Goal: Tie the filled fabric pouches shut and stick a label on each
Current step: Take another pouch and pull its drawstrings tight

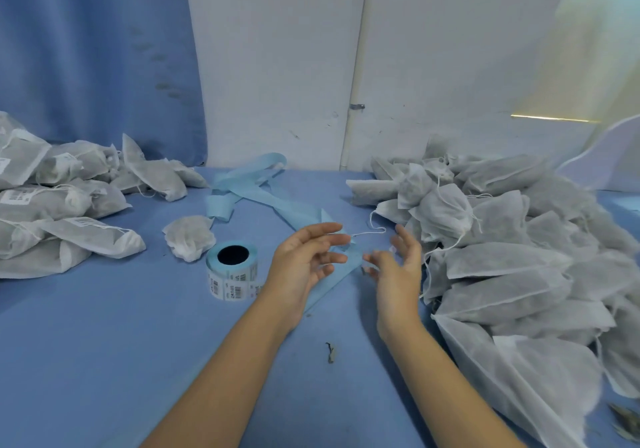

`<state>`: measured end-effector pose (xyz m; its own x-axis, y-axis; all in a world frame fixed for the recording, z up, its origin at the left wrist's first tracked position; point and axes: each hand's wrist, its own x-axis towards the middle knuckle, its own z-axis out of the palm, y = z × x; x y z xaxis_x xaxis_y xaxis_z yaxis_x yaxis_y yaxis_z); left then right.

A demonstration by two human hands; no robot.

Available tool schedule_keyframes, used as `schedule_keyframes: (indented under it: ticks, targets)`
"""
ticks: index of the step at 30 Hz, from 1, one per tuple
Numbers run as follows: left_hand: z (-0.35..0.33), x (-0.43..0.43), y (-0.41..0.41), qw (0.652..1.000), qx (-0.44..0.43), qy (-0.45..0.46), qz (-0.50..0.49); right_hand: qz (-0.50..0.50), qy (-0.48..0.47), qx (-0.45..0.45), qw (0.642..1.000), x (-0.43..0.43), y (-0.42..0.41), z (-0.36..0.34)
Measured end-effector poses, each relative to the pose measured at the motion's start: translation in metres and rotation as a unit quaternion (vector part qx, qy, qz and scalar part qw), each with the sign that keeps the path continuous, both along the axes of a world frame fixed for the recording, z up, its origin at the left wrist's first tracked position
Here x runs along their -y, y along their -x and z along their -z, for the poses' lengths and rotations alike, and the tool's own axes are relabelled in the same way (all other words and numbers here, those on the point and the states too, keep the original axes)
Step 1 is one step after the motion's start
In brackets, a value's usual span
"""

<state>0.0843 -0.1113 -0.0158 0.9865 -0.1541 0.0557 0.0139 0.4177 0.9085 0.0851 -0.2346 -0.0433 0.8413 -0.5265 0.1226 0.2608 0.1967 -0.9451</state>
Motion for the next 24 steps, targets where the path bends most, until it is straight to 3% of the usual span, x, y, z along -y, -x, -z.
schedule_keyframes:
  ticks: [4, 8, 15, 20, 24]
  targets:
    - [-0.004, 0.026, -0.006, 1.000, -0.002, -0.006, 0.015, 0.183, 0.123, 0.094, 0.971, 0.009, 0.002, -0.007]
    - [0.000, 0.043, -0.006, 1.000, -0.008, -0.015, 0.026, 0.241, 0.098, 0.116, 0.959, 0.019, -0.003, -0.016]
    - [0.007, 0.045, -0.005, 0.999, -0.025, -0.018, 0.015, 0.168, 0.044, 0.030, 0.984, 0.033, -0.008, -0.020]
    - [0.010, 0.038, -0.007, 0.999, -0.042, -0.012, 0.000, 0.136, 0.026, 0.040, 0.990, 0.036, -0.006, -0.017]
    - [0.010, 0.033, -0.008, 0.999, -0.049, -0.011, -0.004, 0.080, 0.117, 0.079, 0.987, 0.021, 0.001, -0.014]
